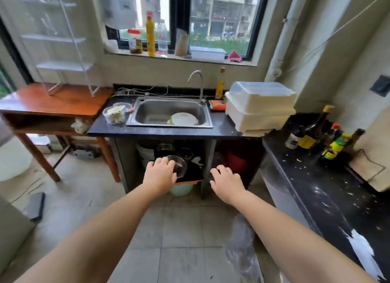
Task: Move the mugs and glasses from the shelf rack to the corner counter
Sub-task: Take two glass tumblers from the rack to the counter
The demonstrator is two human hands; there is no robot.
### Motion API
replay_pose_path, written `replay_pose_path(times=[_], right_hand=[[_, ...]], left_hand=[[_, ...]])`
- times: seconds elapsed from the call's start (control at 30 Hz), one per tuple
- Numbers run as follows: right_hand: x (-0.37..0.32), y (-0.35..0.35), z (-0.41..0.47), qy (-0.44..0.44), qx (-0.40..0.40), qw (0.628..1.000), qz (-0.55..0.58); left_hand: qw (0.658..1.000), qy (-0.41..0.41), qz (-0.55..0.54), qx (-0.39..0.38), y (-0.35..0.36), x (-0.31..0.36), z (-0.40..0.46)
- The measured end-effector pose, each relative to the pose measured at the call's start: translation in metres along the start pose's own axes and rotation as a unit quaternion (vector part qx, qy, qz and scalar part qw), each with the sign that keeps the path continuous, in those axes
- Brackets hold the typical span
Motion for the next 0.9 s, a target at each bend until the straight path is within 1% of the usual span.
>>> replay_pose_path(times=[0.13,0.27,0.33,0.4,0.53,0.6,0.7,0.8,0.9], right_hand=[[-0.094,-0.01,0.039,-0.093,0.011,0.996,-0.005],[-0.189,-0.019,0.087,-0.19,0.039,0.981,-0.014],[-0.217,-0.024,0.104,-0.218,0.048,0.975,-0.017],[-0.252,-0.027,0.136,-0.242,0.049,0.969,-0.015],[-0.321,-0.043,0.197,-0.284,0.052,0.957,-0.017],[-0.355,-0.05,0.222,-0.305,0.051,0.951,-0.018],[-0.409,-0.059,0.246,-0.334,0.046,0.941,-0.028],[-0.461,-0.063,0.264,-0.355,0.043,0.933,-0.037],[-0.512,-0.07,0.282,-0.372,0.061,0.926,-0.034]], left_hand=[[0.996,-0.084,0.001,0.001,-0.003,-0.084,-0.025],[0.987,-0.161,-0.007,0.0,0.001,-0.17,-0.027],[0.983,-0.183,-0.008,-0.003,0.0,-0.195,-0.022],[0.978,-0.209,-0.004,0.0,-0.003,-0.231,-0.014],[0.973,-0.231,0.02,0.005,-0.017,-0.305,0.006],[0.967,-0.254,0.008,0.014,-0.026,-0.341,0.007],[0.958,-0.287,-0.008,0.024,-0.039,-0.391,0.0],[0.953,-0.302,0.002,0.023,-0.046,-0.437,-0.007],[0.947,-0.321,-0.001,0.028,-0.053,-0.489,-0.01]])
Point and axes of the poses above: each hand's wrist, its own z-axis towards the middle knuckle, its own y-axis out of the palm, x = y × z, the point moved 7 cm from there along z, towards the middle knuckle, and after that the axes turned 11 degrees about y, right-handed, at the moved point
